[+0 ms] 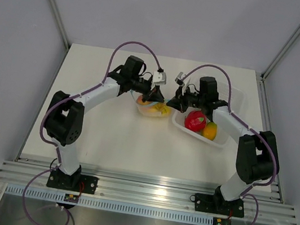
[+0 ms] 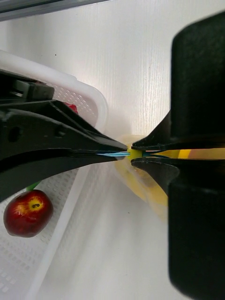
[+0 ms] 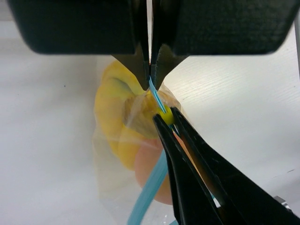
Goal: Place the food in the zip-top bag and seal the zipper
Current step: Zip the zipper food storage bag at the center of the board.
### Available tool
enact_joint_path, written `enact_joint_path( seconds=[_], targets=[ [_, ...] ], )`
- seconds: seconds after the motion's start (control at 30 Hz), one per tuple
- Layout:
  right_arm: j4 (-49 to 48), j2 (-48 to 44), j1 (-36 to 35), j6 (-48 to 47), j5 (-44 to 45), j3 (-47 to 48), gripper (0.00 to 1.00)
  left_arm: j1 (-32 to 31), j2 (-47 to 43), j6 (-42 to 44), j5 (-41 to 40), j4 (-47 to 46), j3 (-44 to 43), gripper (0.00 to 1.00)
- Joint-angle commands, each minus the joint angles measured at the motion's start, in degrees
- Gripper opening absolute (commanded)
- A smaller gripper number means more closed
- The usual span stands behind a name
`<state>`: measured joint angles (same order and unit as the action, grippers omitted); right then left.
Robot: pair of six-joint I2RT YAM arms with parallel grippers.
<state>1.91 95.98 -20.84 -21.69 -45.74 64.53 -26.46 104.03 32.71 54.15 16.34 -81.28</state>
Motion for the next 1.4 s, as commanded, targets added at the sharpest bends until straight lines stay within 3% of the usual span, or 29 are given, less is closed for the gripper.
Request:
enact_joint_path(
  seconds=[0.0, 0.67, 1.37],
  targets=[
    [-6.3, -3.8, 3.3, 1.4, 3.4, -0.5, 0.0, 3.3, -5.0, -0.5, 0.8, 0.9, 1.8, 0.0],
    [-12.3, -1.9, 4.7, 5.3, 10.6, -3.2, 0.0, 7.3, -12.3, 0.3, -2.9, 3.3, 8.4, 0.0],
    [-16.9, -1.1, 6.0, 9.1, 12.1, -5.1, 0.0, 12.6, -20.5, 1.7, -6.2, 6.1, 16.8, 0.0]
  ],
)
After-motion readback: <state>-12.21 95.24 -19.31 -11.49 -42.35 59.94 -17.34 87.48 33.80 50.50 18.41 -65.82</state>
